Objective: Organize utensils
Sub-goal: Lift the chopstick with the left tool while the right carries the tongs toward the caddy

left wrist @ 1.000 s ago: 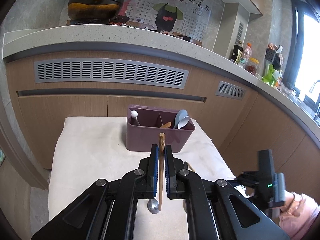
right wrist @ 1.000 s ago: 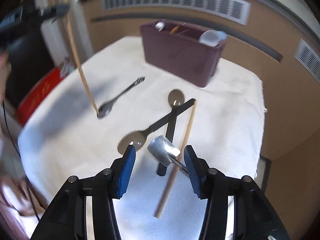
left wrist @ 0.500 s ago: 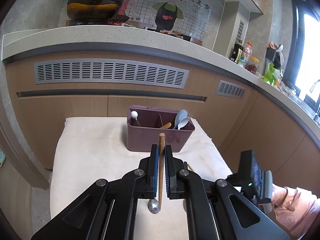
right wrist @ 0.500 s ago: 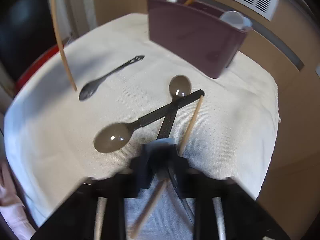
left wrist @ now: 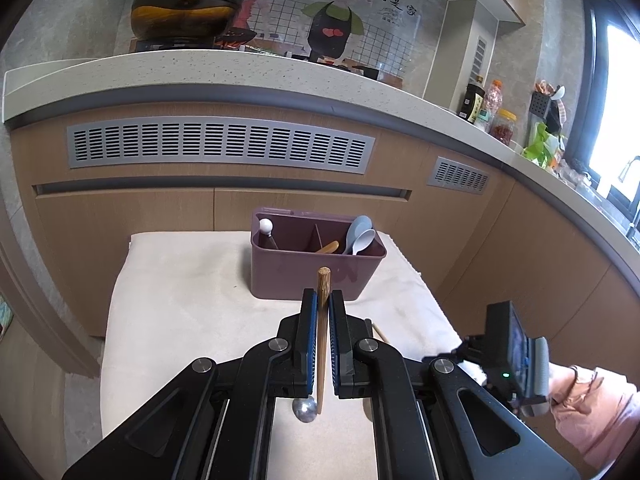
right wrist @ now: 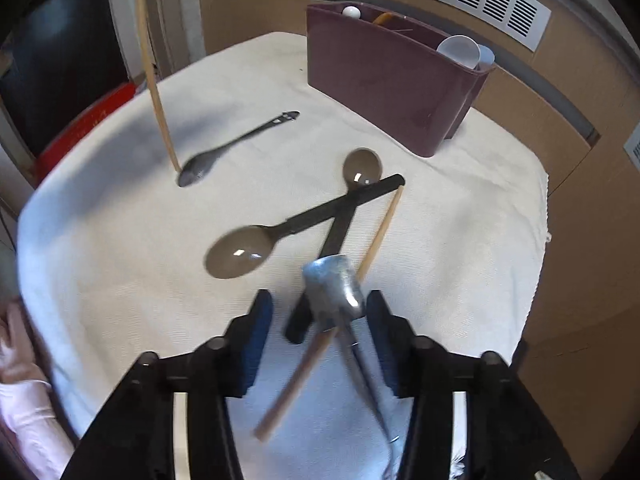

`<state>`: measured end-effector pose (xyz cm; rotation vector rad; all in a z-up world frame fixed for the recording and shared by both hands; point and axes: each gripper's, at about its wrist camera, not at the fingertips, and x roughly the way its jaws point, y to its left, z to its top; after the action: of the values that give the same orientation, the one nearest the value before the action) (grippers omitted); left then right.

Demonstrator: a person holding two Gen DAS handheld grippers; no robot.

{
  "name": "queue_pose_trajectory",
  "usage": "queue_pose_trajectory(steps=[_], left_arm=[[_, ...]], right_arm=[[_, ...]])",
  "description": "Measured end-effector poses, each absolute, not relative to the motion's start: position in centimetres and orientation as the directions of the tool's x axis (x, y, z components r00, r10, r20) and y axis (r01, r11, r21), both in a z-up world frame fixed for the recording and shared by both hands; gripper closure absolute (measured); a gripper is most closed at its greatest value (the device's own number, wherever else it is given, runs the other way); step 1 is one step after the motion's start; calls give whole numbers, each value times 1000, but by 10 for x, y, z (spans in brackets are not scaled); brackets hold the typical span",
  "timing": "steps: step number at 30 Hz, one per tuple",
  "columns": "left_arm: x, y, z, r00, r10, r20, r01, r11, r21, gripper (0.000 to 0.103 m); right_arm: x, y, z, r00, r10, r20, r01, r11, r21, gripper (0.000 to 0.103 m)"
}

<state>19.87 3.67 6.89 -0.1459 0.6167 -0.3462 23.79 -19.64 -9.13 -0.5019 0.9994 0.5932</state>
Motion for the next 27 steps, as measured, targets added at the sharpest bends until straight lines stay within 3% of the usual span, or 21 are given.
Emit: queue_pose_trajectory(steps=[6,7,9,13,23,27], left_arm=[[201,36,66,751,-354,-557,266,935,-235,97],[201,36,65,750,-355,-558,267,935,-236,97],[201,36,64,748,-357,-560,268,934,-237,97],[202,36,65,747,-360,-559,269,933,-241,97],[203,29,85,769,-368,-523,297,930,-217,97],[216,22,130,805,-384,-452,346,923,-168,97]], right_arm=[[264,-208,-104,325,266,-908,-631,776,1,53],[267,-213,-103,316,280,-907,-608,793,33,56],[265,-217,-99,338,257,-906,-568,822,21,75],[250,-221,-76,381,293,-877,-528,848,54,75],[238,-212,14,546,414,-729,-506,856,107,75],[250,-209,86,686,436,-582,-493,867,69,75]])
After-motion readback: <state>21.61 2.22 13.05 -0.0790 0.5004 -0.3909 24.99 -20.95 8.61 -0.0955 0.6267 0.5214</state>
